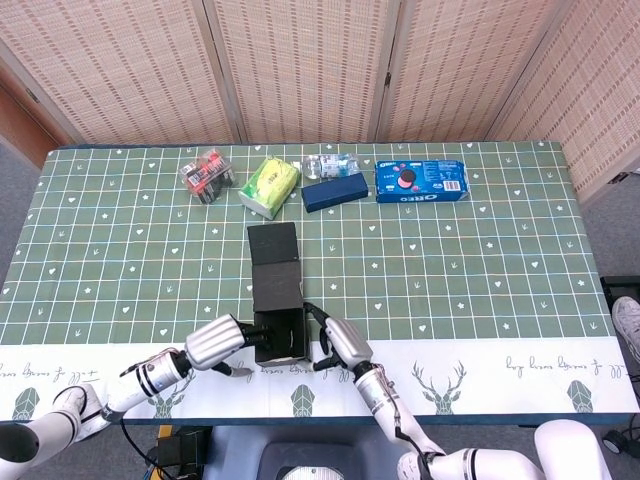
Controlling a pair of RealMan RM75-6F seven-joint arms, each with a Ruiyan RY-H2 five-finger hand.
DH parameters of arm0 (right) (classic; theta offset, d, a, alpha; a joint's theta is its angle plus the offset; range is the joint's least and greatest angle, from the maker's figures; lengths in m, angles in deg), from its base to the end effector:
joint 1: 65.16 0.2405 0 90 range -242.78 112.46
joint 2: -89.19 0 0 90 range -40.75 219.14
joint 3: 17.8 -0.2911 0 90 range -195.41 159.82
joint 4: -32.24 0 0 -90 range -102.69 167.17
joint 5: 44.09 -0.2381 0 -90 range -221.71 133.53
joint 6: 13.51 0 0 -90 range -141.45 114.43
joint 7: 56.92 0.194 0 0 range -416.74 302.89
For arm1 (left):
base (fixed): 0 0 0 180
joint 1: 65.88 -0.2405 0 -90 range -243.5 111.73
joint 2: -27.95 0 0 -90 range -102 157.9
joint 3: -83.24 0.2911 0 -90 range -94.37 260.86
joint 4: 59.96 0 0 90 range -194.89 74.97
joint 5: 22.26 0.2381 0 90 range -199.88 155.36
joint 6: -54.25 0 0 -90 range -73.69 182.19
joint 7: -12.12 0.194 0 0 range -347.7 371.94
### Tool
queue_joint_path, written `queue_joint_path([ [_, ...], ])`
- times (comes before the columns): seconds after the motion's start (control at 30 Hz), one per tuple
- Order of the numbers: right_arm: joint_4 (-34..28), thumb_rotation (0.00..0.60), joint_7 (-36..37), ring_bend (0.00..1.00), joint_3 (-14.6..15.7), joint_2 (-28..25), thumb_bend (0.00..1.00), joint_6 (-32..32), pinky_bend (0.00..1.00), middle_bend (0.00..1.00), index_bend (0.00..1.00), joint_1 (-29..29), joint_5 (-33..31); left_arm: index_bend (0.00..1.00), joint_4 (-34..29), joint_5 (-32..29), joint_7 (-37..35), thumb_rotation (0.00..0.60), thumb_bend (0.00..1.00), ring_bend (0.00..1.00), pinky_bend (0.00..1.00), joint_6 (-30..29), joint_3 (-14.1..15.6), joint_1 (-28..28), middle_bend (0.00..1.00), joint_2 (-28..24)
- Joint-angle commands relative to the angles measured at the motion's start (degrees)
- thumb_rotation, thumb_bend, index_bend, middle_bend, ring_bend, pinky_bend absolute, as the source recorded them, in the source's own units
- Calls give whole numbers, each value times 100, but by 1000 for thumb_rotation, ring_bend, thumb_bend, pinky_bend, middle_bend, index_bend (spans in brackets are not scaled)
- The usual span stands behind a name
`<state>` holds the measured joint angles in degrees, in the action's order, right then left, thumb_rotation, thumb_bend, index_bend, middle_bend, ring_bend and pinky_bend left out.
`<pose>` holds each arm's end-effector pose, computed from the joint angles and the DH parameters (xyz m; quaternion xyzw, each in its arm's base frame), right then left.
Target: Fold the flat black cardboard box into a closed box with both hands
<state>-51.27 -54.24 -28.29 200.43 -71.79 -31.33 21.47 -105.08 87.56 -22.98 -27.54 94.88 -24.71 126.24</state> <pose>-0.1025 -0.3189 -0.1806 0.5722 -0.6342 0.4702 0.2221 -0.2080 0.3541 -0.0850 -0.8208 -0.2704 -0.4822 0.1437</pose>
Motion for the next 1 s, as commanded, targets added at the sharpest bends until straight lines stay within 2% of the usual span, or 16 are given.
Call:
queue_joint_path([
  [0.03,17,600,65,741,17,-1,500,-27,1000,297,178,-45,67,436,-19,10,30,600,111,562,841,-46,5,10,361,8],
  [0.13,25,600,123,741,14,7,500,-51,1000,297,178,-74,142,450,8,2,10,600,111,565,841,-99,3,3,404,38],
  [0.37,53,600,258,741,36,21,499,-63,1000,297,178,-132,291,483,126,-101,6,600,111,570,819,-212,-58,-74,433,153],
  [0.73,317,600,519,741,130,167,499,-198,1000,285,178,-202,702,430,212,-147,89,600,111,564,797,-157,-37,-70,418,156],
  [1.0,473,600,647,741,158,275,499,-265,1000,285,178,-267,835,477,163,-162,149,600,111,607,790,-172,-28,-82,445,138],
])
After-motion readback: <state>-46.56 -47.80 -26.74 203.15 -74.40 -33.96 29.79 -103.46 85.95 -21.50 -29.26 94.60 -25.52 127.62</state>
